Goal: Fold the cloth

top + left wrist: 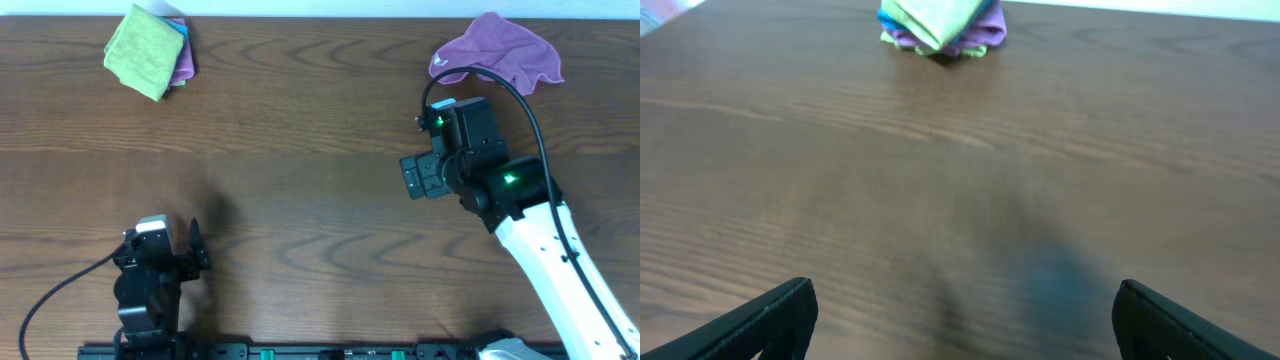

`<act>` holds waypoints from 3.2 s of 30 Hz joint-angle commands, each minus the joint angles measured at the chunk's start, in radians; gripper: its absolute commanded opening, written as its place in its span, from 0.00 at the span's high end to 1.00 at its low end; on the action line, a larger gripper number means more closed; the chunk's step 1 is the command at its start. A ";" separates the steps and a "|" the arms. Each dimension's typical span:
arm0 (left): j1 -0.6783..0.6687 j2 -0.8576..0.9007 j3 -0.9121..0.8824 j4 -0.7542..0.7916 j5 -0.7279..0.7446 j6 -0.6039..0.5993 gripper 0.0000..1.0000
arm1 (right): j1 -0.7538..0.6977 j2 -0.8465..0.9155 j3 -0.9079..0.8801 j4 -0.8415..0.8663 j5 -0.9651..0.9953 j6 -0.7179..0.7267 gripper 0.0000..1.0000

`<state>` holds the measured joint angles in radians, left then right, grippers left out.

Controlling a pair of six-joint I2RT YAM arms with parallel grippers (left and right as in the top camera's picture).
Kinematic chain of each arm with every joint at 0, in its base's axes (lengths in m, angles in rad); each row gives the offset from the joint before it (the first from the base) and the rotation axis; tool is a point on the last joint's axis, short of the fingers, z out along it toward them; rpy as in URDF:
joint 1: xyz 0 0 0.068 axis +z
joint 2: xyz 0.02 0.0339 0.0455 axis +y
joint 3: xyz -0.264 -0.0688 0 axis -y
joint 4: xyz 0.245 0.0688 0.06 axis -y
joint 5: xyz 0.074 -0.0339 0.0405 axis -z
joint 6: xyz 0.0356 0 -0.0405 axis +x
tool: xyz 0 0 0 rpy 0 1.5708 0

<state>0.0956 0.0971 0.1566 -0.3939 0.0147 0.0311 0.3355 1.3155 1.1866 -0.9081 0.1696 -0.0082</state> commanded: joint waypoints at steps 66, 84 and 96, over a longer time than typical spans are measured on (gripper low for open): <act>0.006 -0.093 -0.042 0.006 -0.100 0.062 0.05 | -0.195 -0.814 -0.389 0.300 -0.097 -0.124 0.01; 0.006 -0.093 -0.042 0.006 -0.100 0.062 0.05 | -0.211 -1.256 -0.984 0.561 -0.261 -0.120 0.01; 0.006 -0.093 -0.042 0.006 -0.100 0.062 0.05 | -0.239 -1.310 -1.083 0.564 -0.263 -0.121 0.01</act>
<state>0.0967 0.0109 0.1360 -0.3851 -0.0677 0.0799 0.1066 0.0166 0.1188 -0.3462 -0.0826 -0.1177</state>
